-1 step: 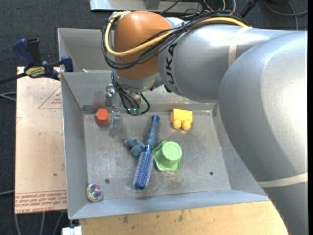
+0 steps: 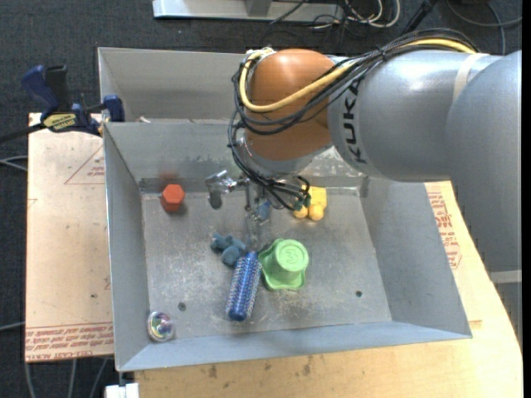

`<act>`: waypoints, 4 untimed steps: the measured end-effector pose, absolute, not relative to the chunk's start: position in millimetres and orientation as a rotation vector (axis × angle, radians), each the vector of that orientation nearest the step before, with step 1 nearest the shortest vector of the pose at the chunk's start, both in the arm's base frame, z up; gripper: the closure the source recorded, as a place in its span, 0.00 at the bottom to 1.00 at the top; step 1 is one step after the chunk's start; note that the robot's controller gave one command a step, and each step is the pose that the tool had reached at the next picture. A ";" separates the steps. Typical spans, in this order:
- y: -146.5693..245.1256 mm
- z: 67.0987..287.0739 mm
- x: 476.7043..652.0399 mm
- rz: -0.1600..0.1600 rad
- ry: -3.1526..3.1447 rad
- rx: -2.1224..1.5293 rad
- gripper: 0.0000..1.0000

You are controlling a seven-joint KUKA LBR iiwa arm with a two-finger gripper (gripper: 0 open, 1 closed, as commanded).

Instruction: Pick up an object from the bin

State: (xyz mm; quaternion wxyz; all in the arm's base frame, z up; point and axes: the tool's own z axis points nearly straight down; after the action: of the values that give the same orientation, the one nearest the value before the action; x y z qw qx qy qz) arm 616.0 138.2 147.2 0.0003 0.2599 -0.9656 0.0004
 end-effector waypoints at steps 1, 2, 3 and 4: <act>118.4 92.5 599.5 0.000 -2.910 1.207 0.00; 120.7 88.1 600.4 0.002 -2.867 1.316 0.00; 116.1 70.7 609.1 -0.001 -2.324 2.124 0.00; 116.1 70.9 608.9 -0.003 -2.322 2.123 1.00</act>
Offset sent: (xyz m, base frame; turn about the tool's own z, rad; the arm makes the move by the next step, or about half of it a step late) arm -0.0250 -0.0283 -0.0772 -0.2964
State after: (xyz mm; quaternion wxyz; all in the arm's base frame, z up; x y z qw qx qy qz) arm 608.9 116.1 70.9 -0.0024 0.6747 -0.7381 -0.0008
